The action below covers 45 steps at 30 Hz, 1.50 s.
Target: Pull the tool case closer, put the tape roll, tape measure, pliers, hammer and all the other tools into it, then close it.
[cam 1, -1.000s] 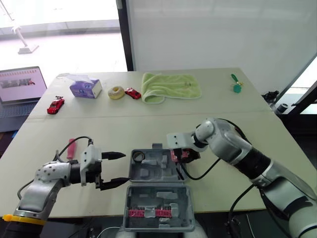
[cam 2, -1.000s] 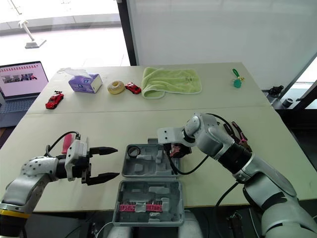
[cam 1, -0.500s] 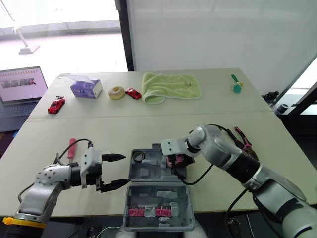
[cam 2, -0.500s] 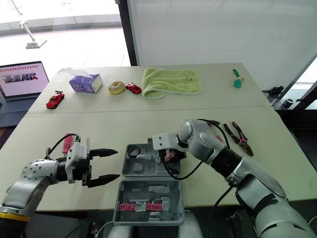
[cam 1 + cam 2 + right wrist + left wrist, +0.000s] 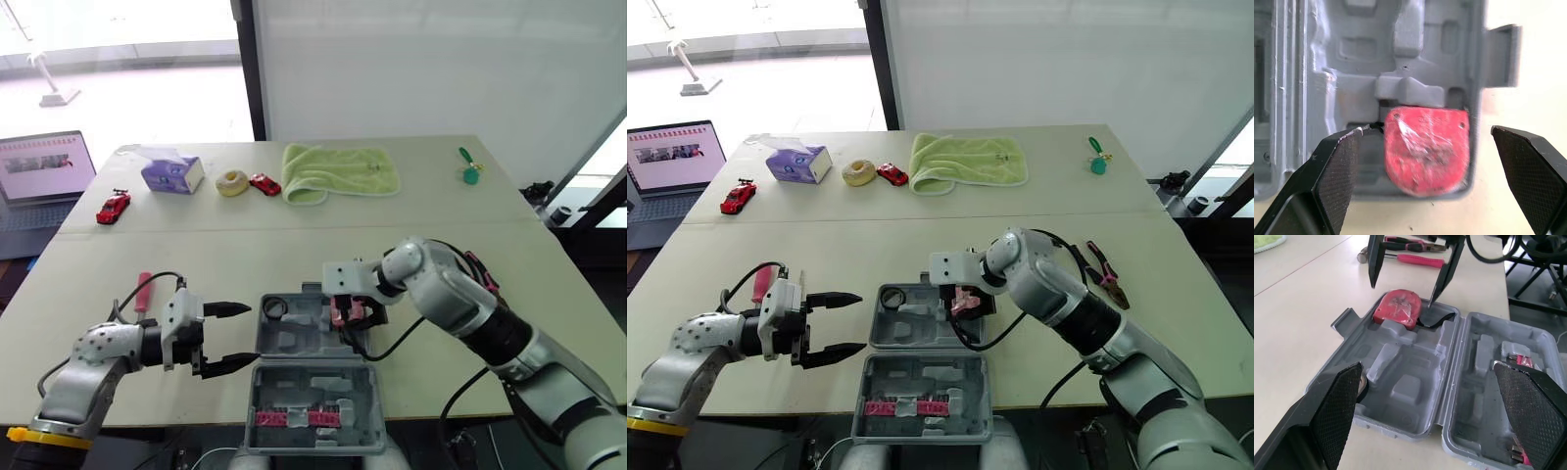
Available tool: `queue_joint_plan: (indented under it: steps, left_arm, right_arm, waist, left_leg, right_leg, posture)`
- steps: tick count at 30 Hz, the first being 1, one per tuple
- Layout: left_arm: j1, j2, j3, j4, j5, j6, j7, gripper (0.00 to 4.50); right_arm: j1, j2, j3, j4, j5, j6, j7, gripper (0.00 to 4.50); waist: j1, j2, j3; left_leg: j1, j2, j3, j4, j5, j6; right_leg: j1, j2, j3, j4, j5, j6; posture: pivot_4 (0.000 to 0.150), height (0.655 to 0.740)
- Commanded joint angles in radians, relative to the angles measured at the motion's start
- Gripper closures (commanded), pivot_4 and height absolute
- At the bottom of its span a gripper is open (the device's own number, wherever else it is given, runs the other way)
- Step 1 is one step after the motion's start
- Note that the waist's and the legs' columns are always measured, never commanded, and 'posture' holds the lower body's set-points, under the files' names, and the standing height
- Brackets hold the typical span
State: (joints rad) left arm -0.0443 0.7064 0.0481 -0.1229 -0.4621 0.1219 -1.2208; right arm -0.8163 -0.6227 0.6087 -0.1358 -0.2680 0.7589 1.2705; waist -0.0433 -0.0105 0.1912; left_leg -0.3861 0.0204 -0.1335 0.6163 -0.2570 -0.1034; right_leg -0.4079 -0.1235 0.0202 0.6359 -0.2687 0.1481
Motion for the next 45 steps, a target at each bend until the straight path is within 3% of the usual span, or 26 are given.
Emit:
queue_joint_plan:
  steps: [1,3,6,14,19,27,32,36,45]
  left_arm:
    - [-0.01,-0.003,-0.001,-0.02,-0.003,-0.006,0.002,0.0]
    - [-0.01,-0.005,-0.001,-0.021,-0.002,-0.007,0.005,0.0]
    - [-0.01,-0.008,-0.001,-0.022,0.001,-0.008,0.011,0.0]
    - [0.001,-0.016,0.004,-0.033,0.001,-0.008,0.037,0.0]
    - [0.001,-0.023,-0.002,-0.038,0.004,-0.006,0.053,0.0]
    - [-0.009,-0.02,-0.003,-0.034,0.004,-0.004,0.058,0.0]
    - [-0.012,-0.017,-0.002,-0.037,0.005,-0.001,0.062,0.0]
    - [-0.01,-0.012,0.001,-0.038,0.005,0.001,0.063,0.0]
    - [-0.01,-0.008,0.003,-0.048,-0.001,0.015,0.067,0.0]
  right_arm:
    - [0.042,-0.012,-0.096,-0.064,0.063,0.055,-0.023,0.27]
    - [0.081,-0.022,-0.132,-0.076,0.086,0.045,-0.048,0.88]
    - [0.161,-0.014,-0.201,-0.103,0.124,0.027,-0.111,2.21]
    - [0.382,0.05,-0.377,-0.152,0.226,-0.106,-0.3,2.21]
    - [0.453,0.124,-0.428,-0.089,0.25,-0.186,-0.431,2.21]
    - [0.522,0.171,-0.447,-0.002,0.286,-0.307,-0.503,2.21]
    - [0.564,0.159,-0.399,0.092,0.273,-0.183,-0.516,2.21]
    - [0.595,0.154,-0.362,0.108,0.272,-0.156,-0.513,2.21]
    - [0.557,0.205,-0.333,0.187,0.301,0.076,-0.552,2.21]
  waist:
    - [0.0,0.0,0.0]
    - [0.0,0.0,0.0]
    - [0.0,0.0,0.0]
    - [0.0,0.0,0.0]
    - [-0.001,0.0,0.0]
    - [-0.002,0.0,0.0]
    - [0.0,-0.001,-0.001]
    - [0.004,-0.001,-0.005]
    - [0.003,-0.008,-0.032]
  left_leg:
    - [0.0,0.0,0.0,0.0,0.0,0.0]
    - [0.0,0.0,0.0,0.0,0.0,0.0]
    - [0.0,0.0,0.0,0.0,0.0,0.0]
    - [0.0,0.0,0.0,0.0,0.0,0.0]
    - [0.001,0.0,0.0,0.0,0.0,0.0]
    - [0.001,0.0,0.0,0.0,0.0,0.0]
    - [0.001,0.0,0.0,0.0,0.0,0.0]
    - [0.014,0.0,0.0,-0.002,0.0,0.001]
    - [0.017,0.0,0.0,-0.003,-0.002,0.003]
  right_leg:
    - [0.0,0.0,0.0,0.0,0.0,0.0]
    - [0.0,0.0,0.0,0.0,0.0,0.0]
    - [0.0,0.0,0.0,0.0,0.0,0.0]
    - [0.0,0.0,0.0,0.0,0.0,0.0]
    - [0.0,0.0,0.0,0.0,0.0,0.0]
    - [0.001,0.0,0.0,0.0,0.0,0.0]
    - [0.001,0.0,0.0,0.0,0.0,0.0]
    - [0.014,0.0,0.0,-0.003,0.0,-0.001]
    - [0.019,0.0,0.0,-0.004,0.0,-0.001]
  posture:
    - [0.15,0.74]
    - [0.15,0.74]
    - [0.15,0.74]
    - [0.15,0.74]
    - [0.15,0.74]
    - [0.15,0.74]
    - [0.15,0.74]
    - [0.15,0.74]
    - [0.15,0.74]
